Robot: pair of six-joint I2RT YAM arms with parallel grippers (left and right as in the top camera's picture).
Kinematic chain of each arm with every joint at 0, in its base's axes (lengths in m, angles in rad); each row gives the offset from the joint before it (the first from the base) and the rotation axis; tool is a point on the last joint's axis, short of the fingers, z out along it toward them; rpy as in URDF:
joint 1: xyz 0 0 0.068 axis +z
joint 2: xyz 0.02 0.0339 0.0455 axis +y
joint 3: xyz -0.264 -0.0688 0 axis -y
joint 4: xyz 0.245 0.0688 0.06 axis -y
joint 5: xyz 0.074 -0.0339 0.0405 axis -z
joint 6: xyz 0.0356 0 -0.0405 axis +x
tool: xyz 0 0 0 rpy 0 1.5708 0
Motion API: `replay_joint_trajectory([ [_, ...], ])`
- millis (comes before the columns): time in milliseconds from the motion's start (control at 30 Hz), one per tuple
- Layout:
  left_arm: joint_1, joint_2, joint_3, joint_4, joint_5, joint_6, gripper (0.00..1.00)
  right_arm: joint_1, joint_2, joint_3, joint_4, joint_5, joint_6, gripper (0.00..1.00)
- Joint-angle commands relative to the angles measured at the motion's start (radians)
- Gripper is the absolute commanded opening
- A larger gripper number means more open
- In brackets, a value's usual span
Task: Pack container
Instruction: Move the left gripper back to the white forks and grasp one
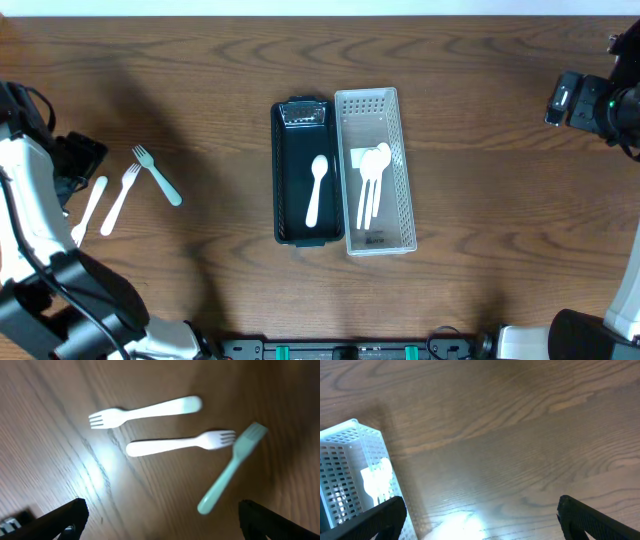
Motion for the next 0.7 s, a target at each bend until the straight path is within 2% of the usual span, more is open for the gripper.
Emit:
replay_joint_trajectory([
  [0, 0.022, 0.04, -0.006, 0.001, 0.019, -0.212, 0.98, -0.009, 0.001, -0.001, -0.006, -0.003, -0.006, 0.99],
  [200, 0.047, 0.103, -0.006, 0.019, 0.019, -0.525, 0.98, -0.009, 0.001, -0.001, -0.027, 0.001, -0.013, 0.99],
  [367, 0.047, 0.116, -0.006, 0.033, -0.039, -0.697, 0.98, -0.009, 0.001, -0.001, -0.039, 0.002, -0.014, 0.99],
  [467, 0.05, 0.116, -0.006, 0.039, -0.098, -0.761, 0.98, -0.009, 0.001, -0.001, -0.042, 0.002, -0.014, 0.99],
  [667, 0.089, 0.117, -0.027, 0.064, -0.128, -0.77, 0.98, -0.009, 0.001, -0.001, -0.058, 0.004, -0.014, 0.99],
])
